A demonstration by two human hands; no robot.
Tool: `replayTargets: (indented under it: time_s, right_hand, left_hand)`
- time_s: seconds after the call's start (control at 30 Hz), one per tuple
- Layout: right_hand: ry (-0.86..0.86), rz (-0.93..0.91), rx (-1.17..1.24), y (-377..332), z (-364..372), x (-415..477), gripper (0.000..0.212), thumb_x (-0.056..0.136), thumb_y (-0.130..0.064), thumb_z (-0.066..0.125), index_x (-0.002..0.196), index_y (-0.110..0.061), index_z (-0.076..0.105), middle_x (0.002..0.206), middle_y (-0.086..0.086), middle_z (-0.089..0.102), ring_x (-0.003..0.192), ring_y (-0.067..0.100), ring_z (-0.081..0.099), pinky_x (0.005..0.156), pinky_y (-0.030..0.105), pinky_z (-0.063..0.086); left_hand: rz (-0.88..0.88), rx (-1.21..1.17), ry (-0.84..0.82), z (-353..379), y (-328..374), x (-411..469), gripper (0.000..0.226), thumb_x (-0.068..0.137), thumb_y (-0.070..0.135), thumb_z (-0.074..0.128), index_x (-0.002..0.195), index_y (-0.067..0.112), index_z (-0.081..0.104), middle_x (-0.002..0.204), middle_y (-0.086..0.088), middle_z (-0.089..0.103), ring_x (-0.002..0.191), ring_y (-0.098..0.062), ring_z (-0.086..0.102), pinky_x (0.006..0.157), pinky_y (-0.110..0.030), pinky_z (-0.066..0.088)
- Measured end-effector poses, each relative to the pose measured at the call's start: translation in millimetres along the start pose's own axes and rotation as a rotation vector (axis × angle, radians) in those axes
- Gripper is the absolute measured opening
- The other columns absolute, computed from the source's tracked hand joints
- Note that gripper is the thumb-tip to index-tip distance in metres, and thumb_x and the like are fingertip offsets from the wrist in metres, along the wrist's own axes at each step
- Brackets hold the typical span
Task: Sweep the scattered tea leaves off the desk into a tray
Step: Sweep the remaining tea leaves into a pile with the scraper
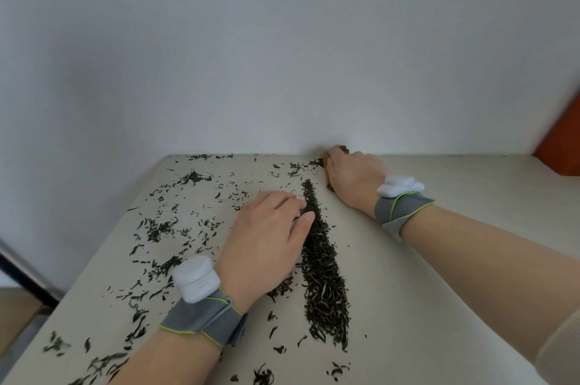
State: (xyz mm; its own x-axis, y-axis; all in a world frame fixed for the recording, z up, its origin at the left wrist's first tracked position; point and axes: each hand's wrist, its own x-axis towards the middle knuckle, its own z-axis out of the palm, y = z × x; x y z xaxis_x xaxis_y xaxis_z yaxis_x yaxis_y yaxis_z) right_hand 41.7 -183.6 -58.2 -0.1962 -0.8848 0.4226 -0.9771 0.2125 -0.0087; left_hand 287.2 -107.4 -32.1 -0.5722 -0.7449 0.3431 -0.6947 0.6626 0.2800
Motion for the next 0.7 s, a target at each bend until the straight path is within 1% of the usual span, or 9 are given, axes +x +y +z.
replayTargets:
  time_s: [0.07, 0.13, 0.23, 0.33, 0.4, 0.47, 0.53, 0.63, 0.7]
  right_hand:
    - [-0.003, -0.043, -0.007, -16.7, 1.2, 2.6, 0.038, 0.097, -0.038, 0.029, 0.110, -0.016, 0.056, 0.073, 0.011, 0.065, 0.054, 0.028, 0.039, 0.047, 0.025, 0.011]
    - [-0.002, -0.064, 0.007, -31.3, -0.2, 4.8, 0.037, 0.098, -0.038, 0.027, 0.110, -0.018, 0.056, 0.071, 0.009, 0.062, 0.054, 0.029, 0.042, 0.047, 0.027, 0.014]
    - [-0.025, -0.115, 0.058, -49.9, -5.1, 5.5, 0.037, 0.103, -0.038, 0.025, 0.116, -0.020, 0.054, 0.067, 0.002, 0.049, 0.056, 0.030, 0.047, 0.047, 0.029, 0.019]
    - [-0.118, -0.206, 0.150, -60.4, -16.3, 4.8, 0.038, 0.106, -0.041, 0.024, 0.125, -0.026, 0.054, 0.082, 0.004, 0.061, 0.071, 0.032, 0.058, 0.054, 0.034, 0.032]
    - [-0.179, -0.235, 0.246, -60.9, -26.1, 2.4, 0.038, 0.107, -0.041, 0.027, 0.129, -0.030, 0.056, 0.097, 0.006, 0.068, 0.084, 0.032, 0.062, 0.064, 0.038, 0.043]
    - [-0.193, -0.184, 0.372, -53.6, -35.6, -1.3, 0.036, 0.107, -0.040, 0.031, 0.132, -0.034, 0.056, 0.108, 0.009, 0.071, 0.093, 0.034, 0.064, 0.079, 0.042, 0.051]
    - [-0.176, -0.110, 0.435, -37.0, -42.9, -5.8, 0.035, 0.106, -0.040, 0.031, 0.131, -0.036, 0.056, 0.109, 0.011, 0.071, 0.095, 0.037, 0.064, 0.085, 0.044, 0.052]
    - [-0.140, -0.044, 0.355, -1.2, -48.3, -11.1, 0.034, 0.105, -0.043, 0.031, 0.131, -0.038, 0.053, 0.107, 0.014, 0.071, 0.094, 0.039, 0.064, 0.084, 0.044, 0.053]
    - [-0.126, 0.015, 0.301, 19.7, -49.4, -12.3, 0.034, 0.104, -0.046, 0.029, 0.129, -0.040, 0.052, 0.104, 0.014, 0.070, 0.089, 0.039, 0.064, 0.081, 0.042, 0.053]
  left_hand:
    - [-0.007, -0.002, -0.002, -0.7, -0.8, 0.4, 0.051, 0.106, 0.052, 0.031, 0.136, 0.026, 0.063, 0.138, 0.012, 0.059, 0.133, -0.009, 0.044, 0.114, -0.037, 0.036]
    - [-0.009, -0.001, 0.001, -1.7, -1.2, 0.8, 0.051, 0.106, 0.052, 0.031, 0.135, 0.026, 0.064, 0.137, 0.012, 0.059, 0.133, -0.009, 0.045, 0.114, -0.037, 0.037]
    - [-0.011, -0.010, 0.015, -3.6, -2.4, 0.7, 0.050, 0.106, 0.051, 0.032, 0.133, 0.024, 0.065, 0.136, 0.011, 0.060, 0.132, -0.009, 0.046, 0.112, -0.038, 0.038]
    - [-0.013, -0.029, 0.039, -4.4, -4.3, 0.4, 0.049, 0.106, 0.049, 0.034, 0.130, 0.022, 0.067, 0.132, 0.010, 0.062, 0.130, -0.011, 0.048, 0.110, -0.038, 0.039]
    - [-0.020, -0.026, 0.051, -5.8, -4.5, -0.3, 0.049, 0.106, 0.049, 0.033, 0.128, 0.023, 0.068, 0.131, 0.010, 0.063, 0.129, -0.011, 0.048, 0.110, -0.037, 0.040]
    - [-0.016, -0.019, 0.051, -7.7, -2.7, -0.5, 0.048, 0.107, 0.047, 0.034, 0.129, 0.022, 0.068, 0.131, 0.010, 0.063, 0.129, -0.011, 0.048, 0.110, -0.037, 0.039]
    - [0.001, -0.009, 0.053, -11.2, 1.0, -1.4, 0.046, 0.107, 0.045, 0.035, 0.128, 0.021, 0.068, 0.130, 0.008, 0.065, 0.128, -0.013, 0.050, 0.110, -0.036, 0.039]
    - [0.020, -0.003, 0.057, -20.5, 5.1, -1.6, 0.047, 0.107, 0.046, 0.035, 0.129, 0.019, 0.068, 0.132, 0.007, 0.064, 0.129, -0.014, 0.050, 0.111, -0.038, 0.040]
    - [0.034, -0.008, 0.055, -31.2, 2.4, -2.9, 0.051, 0.107, 0.049, 0.031, 0.131, 0.021, 0.066, 0.134, 0.008, 0.063, 0.130, -0.014, 0.049, 0.111, -0.038, 0.040]
